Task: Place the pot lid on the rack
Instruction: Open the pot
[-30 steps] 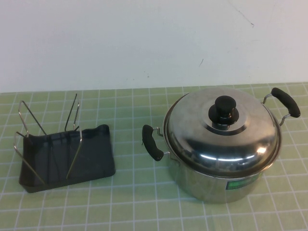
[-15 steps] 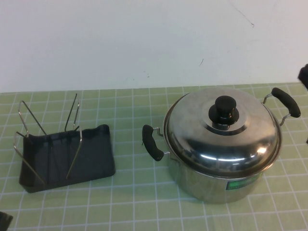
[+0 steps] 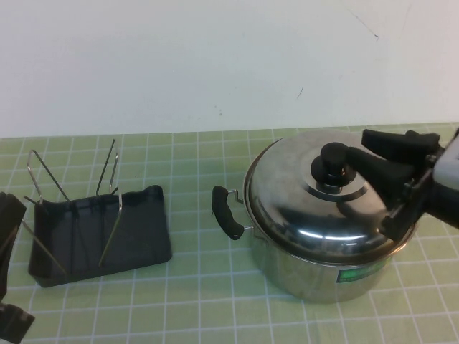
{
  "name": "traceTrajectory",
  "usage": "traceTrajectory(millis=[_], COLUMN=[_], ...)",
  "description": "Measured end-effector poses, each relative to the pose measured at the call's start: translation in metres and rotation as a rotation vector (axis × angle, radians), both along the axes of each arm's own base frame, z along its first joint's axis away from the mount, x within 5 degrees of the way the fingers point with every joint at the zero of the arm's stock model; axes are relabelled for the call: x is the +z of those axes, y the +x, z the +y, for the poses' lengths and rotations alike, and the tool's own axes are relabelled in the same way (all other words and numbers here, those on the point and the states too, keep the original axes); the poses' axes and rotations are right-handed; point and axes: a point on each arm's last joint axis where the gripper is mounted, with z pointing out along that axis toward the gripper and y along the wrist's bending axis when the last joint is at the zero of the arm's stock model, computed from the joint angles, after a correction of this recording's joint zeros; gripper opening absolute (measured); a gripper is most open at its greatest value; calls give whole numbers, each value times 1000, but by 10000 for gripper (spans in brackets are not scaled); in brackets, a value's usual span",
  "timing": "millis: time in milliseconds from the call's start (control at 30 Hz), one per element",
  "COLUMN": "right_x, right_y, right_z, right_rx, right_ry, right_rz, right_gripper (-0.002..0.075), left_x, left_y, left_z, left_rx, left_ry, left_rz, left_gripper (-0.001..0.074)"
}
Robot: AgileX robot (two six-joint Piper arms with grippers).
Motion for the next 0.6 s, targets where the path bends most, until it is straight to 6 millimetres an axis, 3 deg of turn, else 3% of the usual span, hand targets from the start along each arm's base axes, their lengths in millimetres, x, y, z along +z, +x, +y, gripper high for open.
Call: traceTrajectory(millis=[133, 233, 400, 600], right_x=[1, 4, -3, -24], right_y=[18, 33, 55, 65], right_z=[5, 9, 15, 19], right_rx=[9, 9, 13, 26], right_ry=[4, 11, 7, -22], right_rz=[-4, -3, 55, 115], right_gripper=[499, 615, 646, 594], left_x=[0, -1, -3, -4], left_y=[0, -1, -2, -3], left_z=[-1, -3, -5, -7], left_rx=[-29, -51, -87, -113], left_ry=[-68, -80, -97, -134], left_rz=[32, 47, 77, 111], left_gripper=[-2, -2, -2, -2])
